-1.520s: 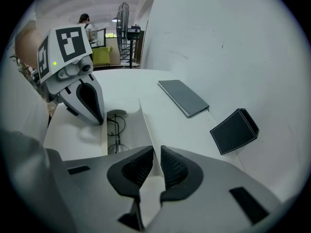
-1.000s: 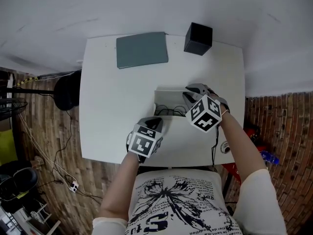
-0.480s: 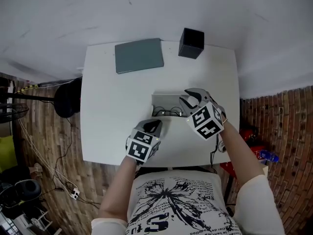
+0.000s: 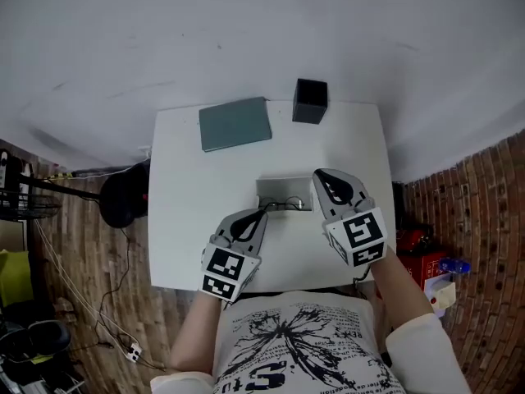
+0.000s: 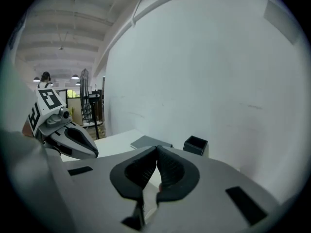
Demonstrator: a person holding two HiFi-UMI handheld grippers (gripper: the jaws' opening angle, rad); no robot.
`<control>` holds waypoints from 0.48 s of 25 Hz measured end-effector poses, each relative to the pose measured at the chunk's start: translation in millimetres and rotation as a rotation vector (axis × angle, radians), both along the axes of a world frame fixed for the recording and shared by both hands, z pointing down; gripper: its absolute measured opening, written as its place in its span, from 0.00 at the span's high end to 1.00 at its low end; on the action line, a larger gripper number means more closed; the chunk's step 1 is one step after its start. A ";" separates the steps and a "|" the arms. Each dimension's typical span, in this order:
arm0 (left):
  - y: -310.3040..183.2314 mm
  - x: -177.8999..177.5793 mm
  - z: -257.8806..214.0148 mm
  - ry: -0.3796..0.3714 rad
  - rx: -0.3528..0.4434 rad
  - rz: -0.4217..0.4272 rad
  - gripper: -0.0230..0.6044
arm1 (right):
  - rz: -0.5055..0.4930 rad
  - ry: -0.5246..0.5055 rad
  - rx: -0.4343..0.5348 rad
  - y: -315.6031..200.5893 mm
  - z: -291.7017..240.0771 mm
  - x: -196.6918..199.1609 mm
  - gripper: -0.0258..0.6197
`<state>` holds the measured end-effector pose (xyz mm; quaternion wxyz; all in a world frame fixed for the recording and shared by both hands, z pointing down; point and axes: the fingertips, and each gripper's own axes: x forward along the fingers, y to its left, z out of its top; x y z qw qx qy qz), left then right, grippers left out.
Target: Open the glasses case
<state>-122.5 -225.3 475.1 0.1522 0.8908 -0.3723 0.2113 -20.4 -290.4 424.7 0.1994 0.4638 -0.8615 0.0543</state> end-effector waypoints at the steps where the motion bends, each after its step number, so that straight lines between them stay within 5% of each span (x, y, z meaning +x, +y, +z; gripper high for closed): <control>1: 0.2 -1.2 -13.9 0.009 0.028 -0.003 0.94 | 0.010 -0.017 0.013 4.6 -8.4 2.1 0.94; 12: 1.8 -16.2 -140.5 0.173 0.362 -0.015 0.94 | 0.078 -0.144 0.167 45.2 -68.3 10.8 0.94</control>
